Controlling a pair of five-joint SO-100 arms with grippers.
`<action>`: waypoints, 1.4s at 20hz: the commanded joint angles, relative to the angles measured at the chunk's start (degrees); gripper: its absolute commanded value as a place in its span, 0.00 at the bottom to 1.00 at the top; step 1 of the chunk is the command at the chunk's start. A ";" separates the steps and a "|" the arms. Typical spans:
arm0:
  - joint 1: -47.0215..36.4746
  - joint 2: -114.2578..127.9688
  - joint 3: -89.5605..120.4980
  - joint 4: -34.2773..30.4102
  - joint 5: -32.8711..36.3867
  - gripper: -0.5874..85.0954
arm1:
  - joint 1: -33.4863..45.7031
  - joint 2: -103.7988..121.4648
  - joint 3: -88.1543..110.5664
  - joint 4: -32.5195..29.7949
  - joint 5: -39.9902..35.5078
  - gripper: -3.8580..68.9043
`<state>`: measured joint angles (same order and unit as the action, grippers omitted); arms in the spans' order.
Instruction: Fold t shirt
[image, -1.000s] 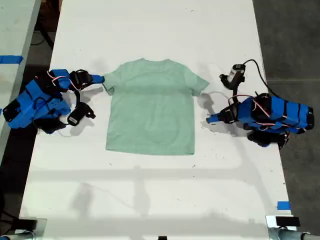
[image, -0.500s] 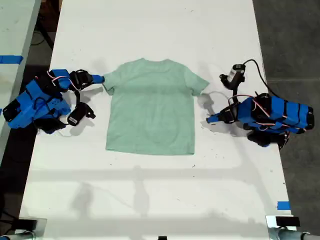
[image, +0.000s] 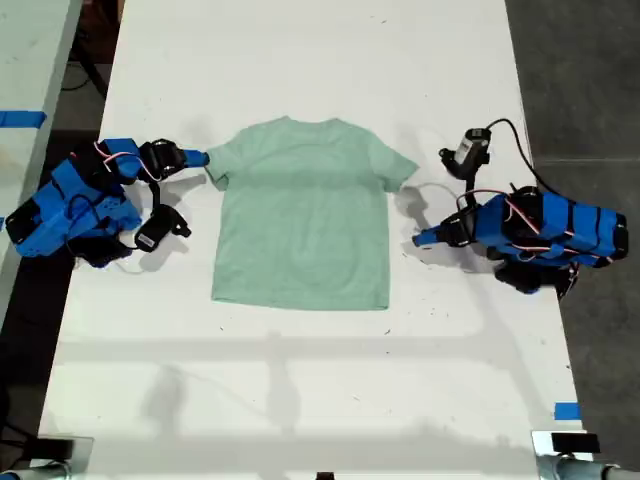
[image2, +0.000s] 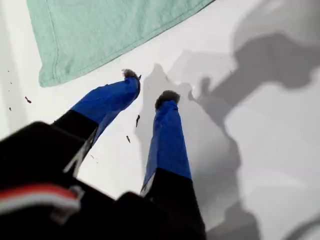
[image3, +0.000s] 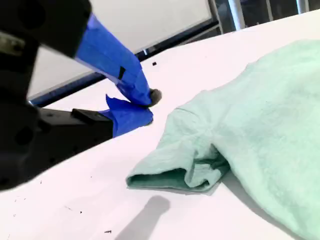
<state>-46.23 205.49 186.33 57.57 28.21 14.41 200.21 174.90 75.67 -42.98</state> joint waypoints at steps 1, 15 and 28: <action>0.44 -0.18 2.29 0.18 -1.14 0.01 | -0.35 0.44 3.43 0.00 -0.97 0.20; 0.44 -0.18 2.29 0.18 -1.14 0.01 | 0.70 0.44 3.43 0.00 -1.23 0.19; 0.70 -0.18 2.29 0.18 -1.14 0.01 | 40.25 -101.51 -85.96 3.78 -12.30 0.50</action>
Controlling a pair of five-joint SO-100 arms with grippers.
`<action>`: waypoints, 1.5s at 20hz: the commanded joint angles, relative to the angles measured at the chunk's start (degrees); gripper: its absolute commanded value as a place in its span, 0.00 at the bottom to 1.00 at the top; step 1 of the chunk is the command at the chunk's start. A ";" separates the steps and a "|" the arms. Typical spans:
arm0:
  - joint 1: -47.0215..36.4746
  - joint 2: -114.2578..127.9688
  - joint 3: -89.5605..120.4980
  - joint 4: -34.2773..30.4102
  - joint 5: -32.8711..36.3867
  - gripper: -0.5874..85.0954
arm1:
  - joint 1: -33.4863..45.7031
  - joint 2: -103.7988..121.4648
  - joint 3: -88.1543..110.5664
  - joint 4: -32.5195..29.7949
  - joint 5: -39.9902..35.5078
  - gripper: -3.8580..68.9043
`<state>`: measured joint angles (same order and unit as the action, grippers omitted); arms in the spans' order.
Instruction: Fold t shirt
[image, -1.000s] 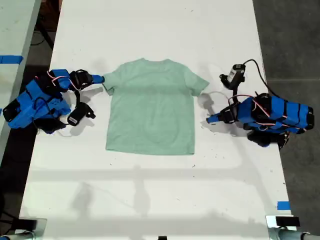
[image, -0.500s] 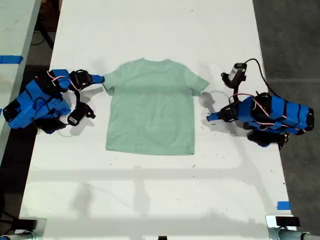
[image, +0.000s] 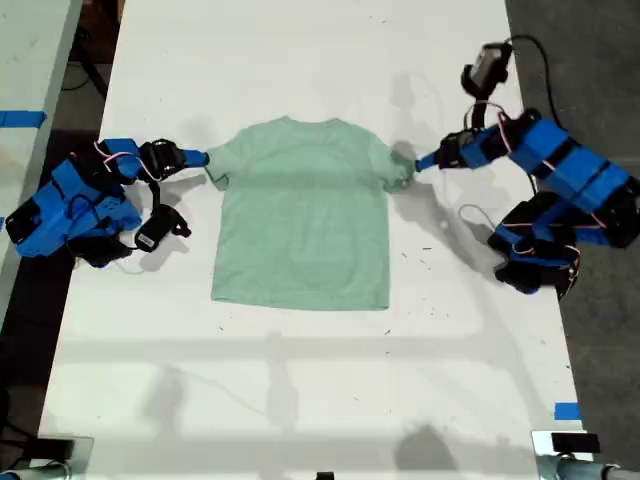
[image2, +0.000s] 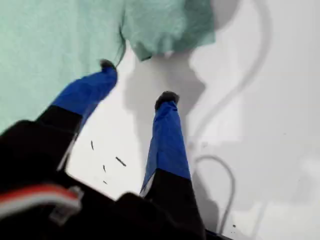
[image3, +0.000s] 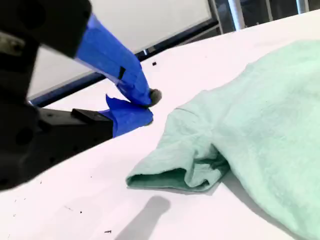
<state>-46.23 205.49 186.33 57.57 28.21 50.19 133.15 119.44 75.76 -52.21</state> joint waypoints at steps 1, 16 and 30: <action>0.88 -0.18 2.29 0.18 -1.14 0.01 | 5.45 -41.22 -35.60 3.96 -3.69 0.50; 1.85 -0.18 2.29 0.18 -1.05 0.01 | -5.62 -44.12 -48.16 1.85 3.08 0.04; 2.46 -0.18 2.29 0.18 -1.05 0.01 | -18.81 -6.15 -30.85 13.97 7.21 0.04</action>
<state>-44.56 205.49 186.33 57.57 28.21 32.87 103.89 74.97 90.79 -48.78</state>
